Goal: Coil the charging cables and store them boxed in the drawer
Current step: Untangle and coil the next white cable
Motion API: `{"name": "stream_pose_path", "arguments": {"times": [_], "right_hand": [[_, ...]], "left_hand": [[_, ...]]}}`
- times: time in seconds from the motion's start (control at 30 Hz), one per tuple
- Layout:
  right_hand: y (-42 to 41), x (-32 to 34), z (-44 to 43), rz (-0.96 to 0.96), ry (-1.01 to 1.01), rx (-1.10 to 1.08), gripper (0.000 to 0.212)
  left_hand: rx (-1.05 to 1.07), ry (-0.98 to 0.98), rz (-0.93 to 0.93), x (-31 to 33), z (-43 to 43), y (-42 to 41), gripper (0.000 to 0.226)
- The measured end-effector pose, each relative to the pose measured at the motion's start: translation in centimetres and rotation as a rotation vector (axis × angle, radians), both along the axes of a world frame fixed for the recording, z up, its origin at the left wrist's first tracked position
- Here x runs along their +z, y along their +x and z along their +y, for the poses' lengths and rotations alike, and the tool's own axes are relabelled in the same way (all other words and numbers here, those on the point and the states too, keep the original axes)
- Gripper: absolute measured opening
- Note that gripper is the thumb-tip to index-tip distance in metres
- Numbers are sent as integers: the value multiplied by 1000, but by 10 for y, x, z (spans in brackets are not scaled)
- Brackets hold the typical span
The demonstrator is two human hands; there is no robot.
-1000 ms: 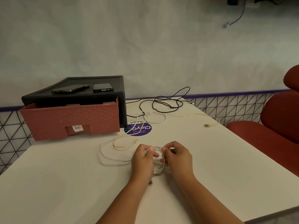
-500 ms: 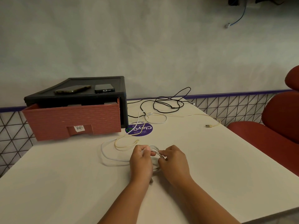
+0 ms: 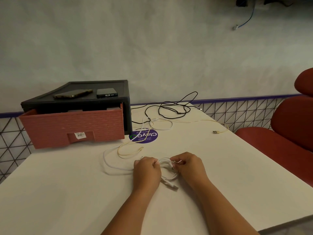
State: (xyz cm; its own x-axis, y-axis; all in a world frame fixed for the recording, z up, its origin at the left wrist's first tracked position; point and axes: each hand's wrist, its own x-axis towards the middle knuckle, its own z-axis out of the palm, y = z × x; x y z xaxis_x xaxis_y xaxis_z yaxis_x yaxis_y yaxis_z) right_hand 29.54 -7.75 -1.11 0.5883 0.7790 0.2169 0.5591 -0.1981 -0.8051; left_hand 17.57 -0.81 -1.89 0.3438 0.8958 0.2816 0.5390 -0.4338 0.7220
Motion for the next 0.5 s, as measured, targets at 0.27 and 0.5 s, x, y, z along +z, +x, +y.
{"name": "stream_pose_path", "arguments": {"times": [0.27, 0.5], "right_hand": [[6, -3, -1, -186, -121, 114, 24], [11, 3, -6, -21, -123, 100, 33]], "left_hand": [[-96, 111, 209, -4, -2, 0, 31], [-102, 76, 176, -4, -1, -1, 34]]}}
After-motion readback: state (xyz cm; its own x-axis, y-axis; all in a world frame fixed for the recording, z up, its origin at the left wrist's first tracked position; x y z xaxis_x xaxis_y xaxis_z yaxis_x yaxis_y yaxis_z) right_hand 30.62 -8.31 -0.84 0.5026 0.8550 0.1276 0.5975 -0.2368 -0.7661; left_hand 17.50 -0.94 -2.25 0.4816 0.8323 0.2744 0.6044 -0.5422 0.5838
